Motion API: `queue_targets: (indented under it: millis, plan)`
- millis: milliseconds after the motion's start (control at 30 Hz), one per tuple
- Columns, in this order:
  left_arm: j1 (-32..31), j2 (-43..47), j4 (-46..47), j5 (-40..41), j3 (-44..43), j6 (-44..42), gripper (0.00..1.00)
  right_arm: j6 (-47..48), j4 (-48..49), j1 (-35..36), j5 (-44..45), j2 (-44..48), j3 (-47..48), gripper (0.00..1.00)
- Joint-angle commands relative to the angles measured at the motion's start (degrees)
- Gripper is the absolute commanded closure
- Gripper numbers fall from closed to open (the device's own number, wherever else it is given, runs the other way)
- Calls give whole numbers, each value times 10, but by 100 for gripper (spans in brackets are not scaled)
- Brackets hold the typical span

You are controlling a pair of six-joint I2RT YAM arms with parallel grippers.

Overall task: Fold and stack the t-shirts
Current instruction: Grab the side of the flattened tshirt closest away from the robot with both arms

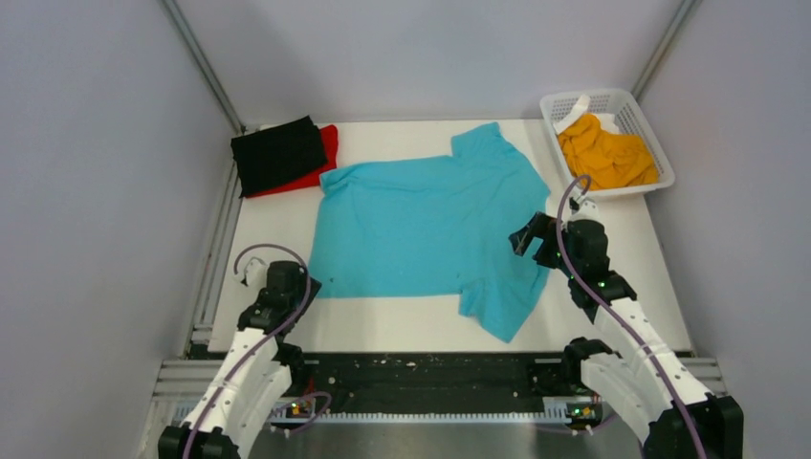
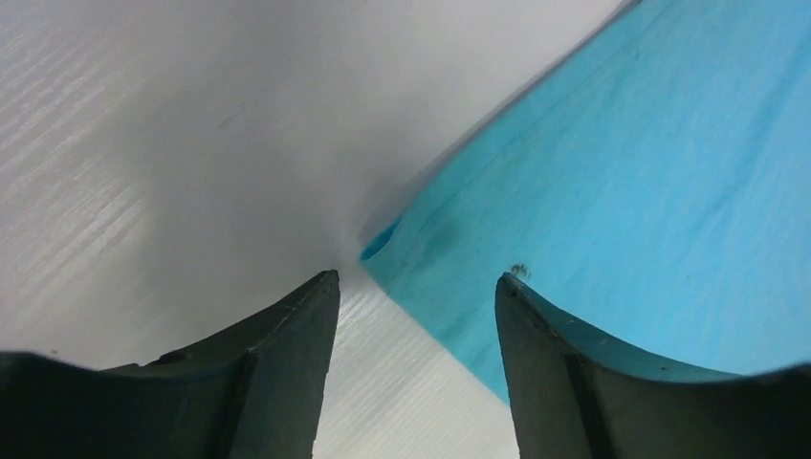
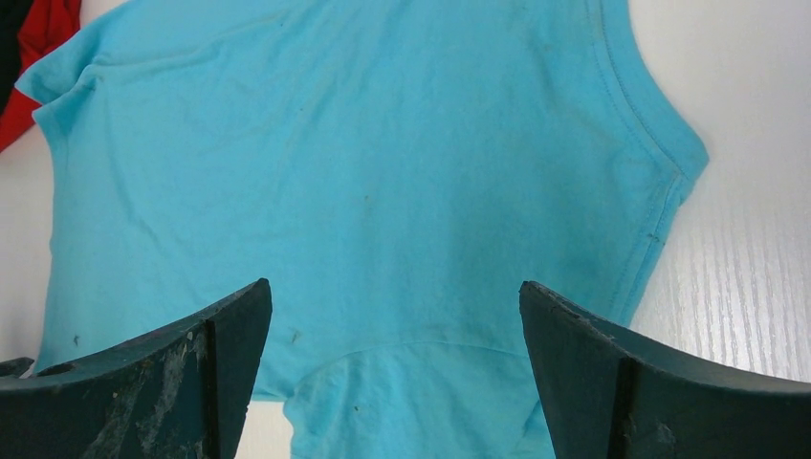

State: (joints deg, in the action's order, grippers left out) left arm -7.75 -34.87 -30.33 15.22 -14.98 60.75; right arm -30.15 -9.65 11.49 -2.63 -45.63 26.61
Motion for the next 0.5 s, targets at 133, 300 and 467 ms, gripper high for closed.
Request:
queue_targets:
  millis: [133, 300, 467]
  plan:
    - [1, -137, 66, 38, -18, 71, 48, -3, 6, 2, 23, 7, -5, 1]
    - [1, -199, 100, 34, -24, 71, 84, -1, -3, 2, 51, 3, 1, 1]
    - [1, -215, 91, 40, -38, 61, 100, 4, -10, 2, 66, -9, 5, 1]
